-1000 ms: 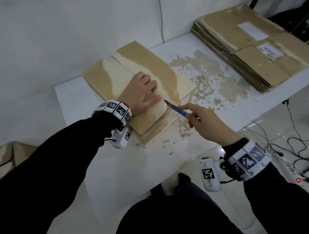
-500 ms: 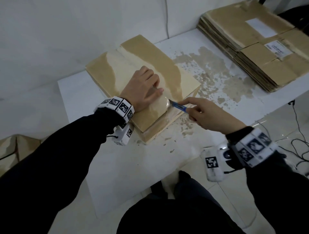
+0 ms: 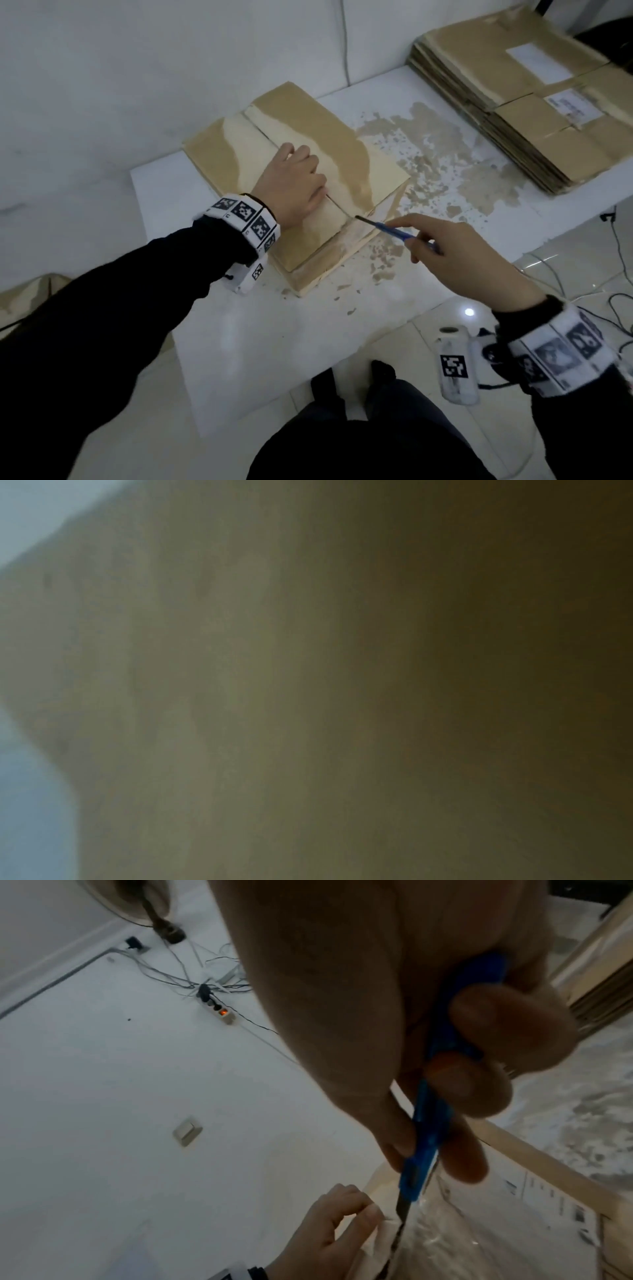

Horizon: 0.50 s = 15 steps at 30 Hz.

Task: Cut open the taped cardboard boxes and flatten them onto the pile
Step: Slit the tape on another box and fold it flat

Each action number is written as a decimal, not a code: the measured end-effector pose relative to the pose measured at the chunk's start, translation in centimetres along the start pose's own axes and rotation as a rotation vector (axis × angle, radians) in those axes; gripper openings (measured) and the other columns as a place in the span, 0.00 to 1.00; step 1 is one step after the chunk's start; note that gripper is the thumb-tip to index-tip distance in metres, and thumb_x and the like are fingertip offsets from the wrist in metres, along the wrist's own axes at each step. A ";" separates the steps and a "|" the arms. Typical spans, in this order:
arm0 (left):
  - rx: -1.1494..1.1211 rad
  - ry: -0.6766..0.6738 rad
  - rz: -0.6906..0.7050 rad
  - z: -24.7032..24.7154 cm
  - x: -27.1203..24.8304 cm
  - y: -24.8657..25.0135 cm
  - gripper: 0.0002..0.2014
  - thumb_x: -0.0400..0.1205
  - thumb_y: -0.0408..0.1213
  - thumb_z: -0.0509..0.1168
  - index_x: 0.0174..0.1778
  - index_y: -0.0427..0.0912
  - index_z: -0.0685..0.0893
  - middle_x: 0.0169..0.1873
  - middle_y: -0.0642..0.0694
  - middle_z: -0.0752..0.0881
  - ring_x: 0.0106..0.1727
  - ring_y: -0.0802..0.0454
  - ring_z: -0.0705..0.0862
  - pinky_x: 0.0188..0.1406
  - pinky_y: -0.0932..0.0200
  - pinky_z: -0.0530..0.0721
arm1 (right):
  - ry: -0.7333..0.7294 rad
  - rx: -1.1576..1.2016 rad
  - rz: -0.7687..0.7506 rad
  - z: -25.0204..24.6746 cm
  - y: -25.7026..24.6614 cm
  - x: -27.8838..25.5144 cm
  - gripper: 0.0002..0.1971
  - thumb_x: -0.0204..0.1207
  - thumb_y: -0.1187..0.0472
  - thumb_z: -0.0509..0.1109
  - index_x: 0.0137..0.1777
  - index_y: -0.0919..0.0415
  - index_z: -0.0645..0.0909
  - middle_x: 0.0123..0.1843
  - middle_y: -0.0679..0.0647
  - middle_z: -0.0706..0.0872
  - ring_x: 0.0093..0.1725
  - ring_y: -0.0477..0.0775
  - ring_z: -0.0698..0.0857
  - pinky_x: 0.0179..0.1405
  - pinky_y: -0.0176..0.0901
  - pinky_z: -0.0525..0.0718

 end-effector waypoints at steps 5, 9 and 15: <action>-0.595 -0.385 -0.557 1.3 -0.1 -0.1 0.13 0.87 0.40 0.52 0.46 0.44 0.82 0.47 0.45 0.78 0.48 0.48 0.77 0.46 0.57 0.74 | -0.082 -0.074 -0.072 0.3 0.8 0.8 0.18 0.83 0.58 0.62 0.72 0.45 0.75 0.51 0.46 0.85 0.37 0.28 0.80 0.35 0.26 0.76; -1.583 -0.178 -1.194 3.0 -2.4 0.4 0.12 0.84 0.38 0.64 0.35 0.38 0.78 0.32 0.46 0.79 0.27 0.53 0.72 0.21 0.64 0.69 | -0.104 -0.063 -0.137 1.2 1.2 1.3 0.18 0.83 0.60 0.62 0.72 0.49 0.77 0.59 0.54 0.87 0.51 0.55 0.85 0.51 0.51 0.84; -1.462 0.109 -1.501 2.8 -2.4 1.5 0.16 0.72 0.42 0.76 0.30 0.35 0.80 0.28 0.41 0.84 0.29 0.47 0.82 0.33 0.58 0.83 | 0.009 -0.180 -0.273 -0.4 -0.2 1.2 0.19 0.83 0.63 0.61 0.74 0.53 0.75 0.53 0.60 0.87 0.48 0.61 0.83 0.46 0.55 0.82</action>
Point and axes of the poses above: each hand's wrist, its own x-axis towards the middle knuckle, its own z-axis out of the palm, y = z × x, the point moved 7 cm from there along x, towards the middle knuckle
